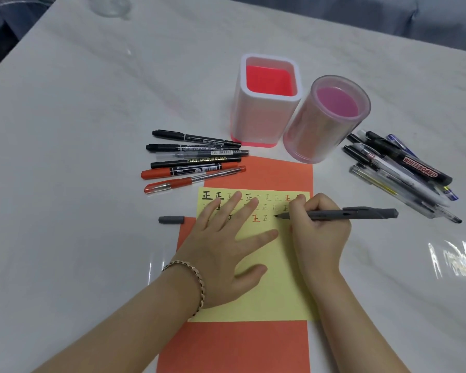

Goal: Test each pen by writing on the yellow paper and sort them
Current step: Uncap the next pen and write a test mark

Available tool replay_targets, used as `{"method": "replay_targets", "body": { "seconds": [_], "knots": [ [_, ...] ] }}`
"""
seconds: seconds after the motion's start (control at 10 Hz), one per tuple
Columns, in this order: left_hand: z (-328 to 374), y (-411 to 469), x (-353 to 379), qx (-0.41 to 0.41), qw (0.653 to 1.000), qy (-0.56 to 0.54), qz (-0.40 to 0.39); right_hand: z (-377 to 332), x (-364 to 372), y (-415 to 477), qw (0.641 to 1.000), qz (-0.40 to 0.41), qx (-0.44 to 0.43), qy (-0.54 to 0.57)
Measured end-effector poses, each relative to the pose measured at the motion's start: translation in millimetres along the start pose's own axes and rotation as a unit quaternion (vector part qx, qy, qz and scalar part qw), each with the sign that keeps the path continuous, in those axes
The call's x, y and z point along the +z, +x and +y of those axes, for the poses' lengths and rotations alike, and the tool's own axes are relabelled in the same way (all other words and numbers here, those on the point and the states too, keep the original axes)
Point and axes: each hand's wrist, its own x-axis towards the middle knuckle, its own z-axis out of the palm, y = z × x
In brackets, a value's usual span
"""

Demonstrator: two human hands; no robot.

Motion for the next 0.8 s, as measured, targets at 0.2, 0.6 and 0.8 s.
{"method": "replay_targets", "body": {
  "seconds": [0.2,0.6,0.8],
  "knots": [
    [-0.1,-0.4,-0.5,0.000,1.000,0.004,0.000,-1.6,-1.3,-1.8,1.000,-0.008,0.002,0.007],
    [0.2,0.2,-0.8,0.001,1.000,0.005,0.001,3.1,-2.5,-1.4,1.000,0.016,-0.001,0.001],
    [0.7,0.3,-1.9,-0.001,1.000,0.002,0.002,-0.6,-0.6,-0.8,1.000,-0.010,-0.007,0.010]
  ]
}}
